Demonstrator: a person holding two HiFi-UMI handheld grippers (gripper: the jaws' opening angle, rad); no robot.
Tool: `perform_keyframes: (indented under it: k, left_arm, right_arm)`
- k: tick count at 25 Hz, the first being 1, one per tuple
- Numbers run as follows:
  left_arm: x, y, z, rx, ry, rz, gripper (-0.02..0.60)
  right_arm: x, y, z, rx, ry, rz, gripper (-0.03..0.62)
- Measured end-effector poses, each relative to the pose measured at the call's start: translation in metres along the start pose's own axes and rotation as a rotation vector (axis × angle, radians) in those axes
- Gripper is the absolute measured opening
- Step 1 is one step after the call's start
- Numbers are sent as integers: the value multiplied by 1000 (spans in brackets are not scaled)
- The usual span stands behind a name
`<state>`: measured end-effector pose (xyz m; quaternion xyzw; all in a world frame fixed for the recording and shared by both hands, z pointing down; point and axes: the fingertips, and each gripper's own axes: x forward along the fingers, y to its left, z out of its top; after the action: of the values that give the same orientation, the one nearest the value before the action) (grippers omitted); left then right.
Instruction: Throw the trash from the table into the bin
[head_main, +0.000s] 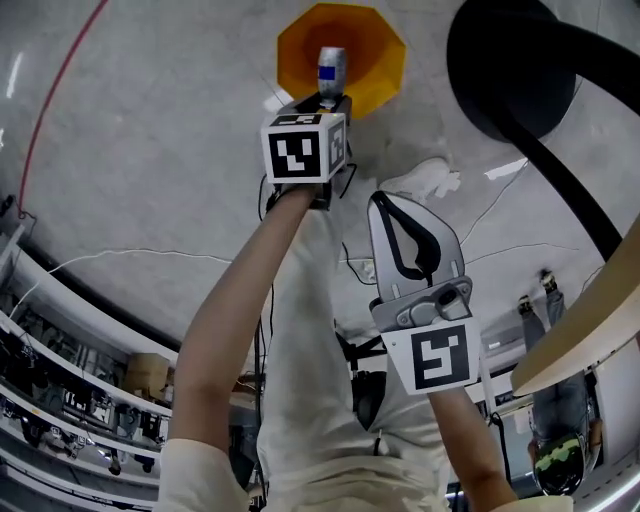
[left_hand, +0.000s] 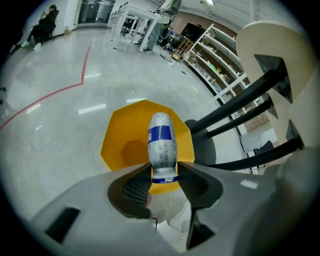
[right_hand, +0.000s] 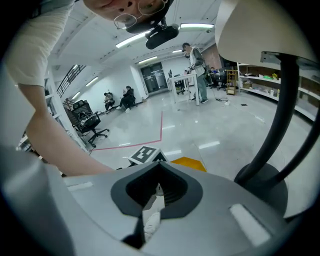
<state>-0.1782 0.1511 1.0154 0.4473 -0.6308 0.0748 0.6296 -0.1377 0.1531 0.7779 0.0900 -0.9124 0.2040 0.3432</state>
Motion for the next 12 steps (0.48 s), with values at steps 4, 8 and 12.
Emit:
perform_keyframes:
  k: [4, 8, 12]
  left_arm:
    - [15, 12, -5, -15, 25, 31, 175]
    - [15, 11, 2, -45, 27, 53, 219]
    - [1, 0, 2, -40, 48, 53, 241]
  right_arm:
    - [-7, -2, -5, 12, 13, 14, 6]
    - [-17, -7, -5, 12, 14, 25, 6]
    - [-32, -5, 2, 3, 16, 32, 6]
